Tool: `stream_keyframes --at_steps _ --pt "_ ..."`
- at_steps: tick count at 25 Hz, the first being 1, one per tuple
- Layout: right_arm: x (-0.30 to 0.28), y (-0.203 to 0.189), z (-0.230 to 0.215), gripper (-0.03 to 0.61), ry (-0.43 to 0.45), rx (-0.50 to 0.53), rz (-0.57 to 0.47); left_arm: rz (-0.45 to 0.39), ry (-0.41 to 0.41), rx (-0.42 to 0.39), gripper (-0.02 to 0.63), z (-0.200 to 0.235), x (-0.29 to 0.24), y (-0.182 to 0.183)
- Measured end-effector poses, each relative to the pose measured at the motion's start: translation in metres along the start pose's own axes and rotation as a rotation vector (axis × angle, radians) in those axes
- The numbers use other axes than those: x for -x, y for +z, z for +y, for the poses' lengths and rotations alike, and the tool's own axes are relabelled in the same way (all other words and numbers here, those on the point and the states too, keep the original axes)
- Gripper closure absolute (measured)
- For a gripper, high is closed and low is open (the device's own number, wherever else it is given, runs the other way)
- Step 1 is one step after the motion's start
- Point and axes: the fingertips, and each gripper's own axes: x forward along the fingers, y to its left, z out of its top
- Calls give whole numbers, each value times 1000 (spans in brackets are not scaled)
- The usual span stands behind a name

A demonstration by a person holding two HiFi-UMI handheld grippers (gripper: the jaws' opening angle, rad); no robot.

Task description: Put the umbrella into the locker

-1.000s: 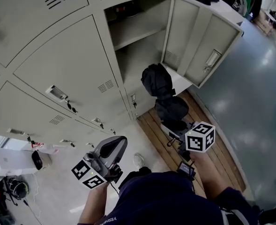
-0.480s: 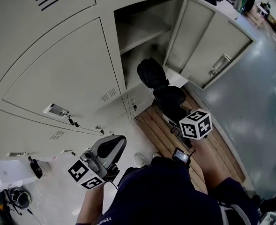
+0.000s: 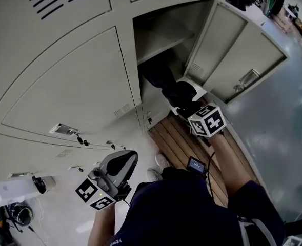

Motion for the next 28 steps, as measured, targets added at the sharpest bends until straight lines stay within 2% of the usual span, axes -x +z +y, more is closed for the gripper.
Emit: stream_keyframes --at_steps 8,15,23,28 --pt "-45 48 -31 502 12 129 31 -17 53 7 612 11 -23 2" --pt "-70 94 -50 502 2 289 34 -32 103 17 612 21 -41 2" --pt "-106 125 -76 502 -52 446 52 -44 152 17 612 30 -59 5" --pt "-124 135 -81 502 -54 492 63 -38 174 12 612 37 -71 7"
